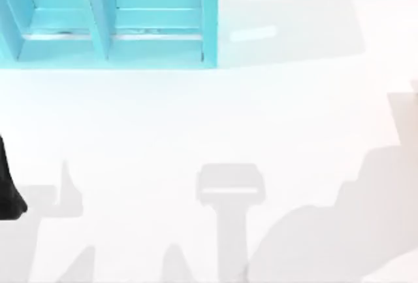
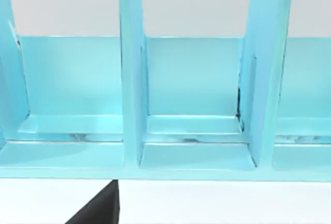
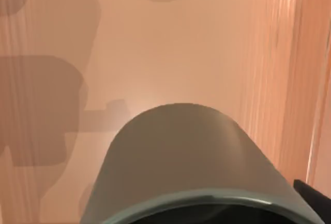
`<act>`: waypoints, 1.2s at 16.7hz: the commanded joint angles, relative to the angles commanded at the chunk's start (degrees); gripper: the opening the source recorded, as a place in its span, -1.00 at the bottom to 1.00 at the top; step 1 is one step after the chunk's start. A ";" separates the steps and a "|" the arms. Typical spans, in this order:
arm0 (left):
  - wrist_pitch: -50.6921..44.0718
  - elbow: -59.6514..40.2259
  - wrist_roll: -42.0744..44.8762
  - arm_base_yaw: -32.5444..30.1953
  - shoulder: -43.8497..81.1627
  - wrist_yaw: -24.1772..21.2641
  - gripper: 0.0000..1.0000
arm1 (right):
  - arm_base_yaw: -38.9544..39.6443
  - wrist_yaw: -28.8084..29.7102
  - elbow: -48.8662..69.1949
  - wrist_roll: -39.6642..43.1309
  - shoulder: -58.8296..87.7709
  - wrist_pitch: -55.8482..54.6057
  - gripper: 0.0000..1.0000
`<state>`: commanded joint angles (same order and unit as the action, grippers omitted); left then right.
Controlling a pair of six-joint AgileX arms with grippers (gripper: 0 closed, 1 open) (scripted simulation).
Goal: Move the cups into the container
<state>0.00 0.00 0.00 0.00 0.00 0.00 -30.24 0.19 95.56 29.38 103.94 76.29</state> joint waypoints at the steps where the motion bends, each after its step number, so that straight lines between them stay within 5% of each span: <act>1: 0.00 0.00 0.00 0.00 0.00 0.00 1.00 | 0.00 0.00 0.00 0.00 0.00 0.00 -1.00; 17: 0.00 0.00 0.00 0.00 0.00 0.00 1.00 | 1.39 0.13 -14.14 -1.39 0.41 -14.55 -1.00; 20: 0.00 0.00 0.00 0.00 0.00 0.00 1.00 | 1.39 0.13 -14.14 -1.39 0.41 -14.55 -0.55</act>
<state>0.00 0.00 0.00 0.00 0.00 0.00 -28.85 0.32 81.42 27.99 104.36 61.74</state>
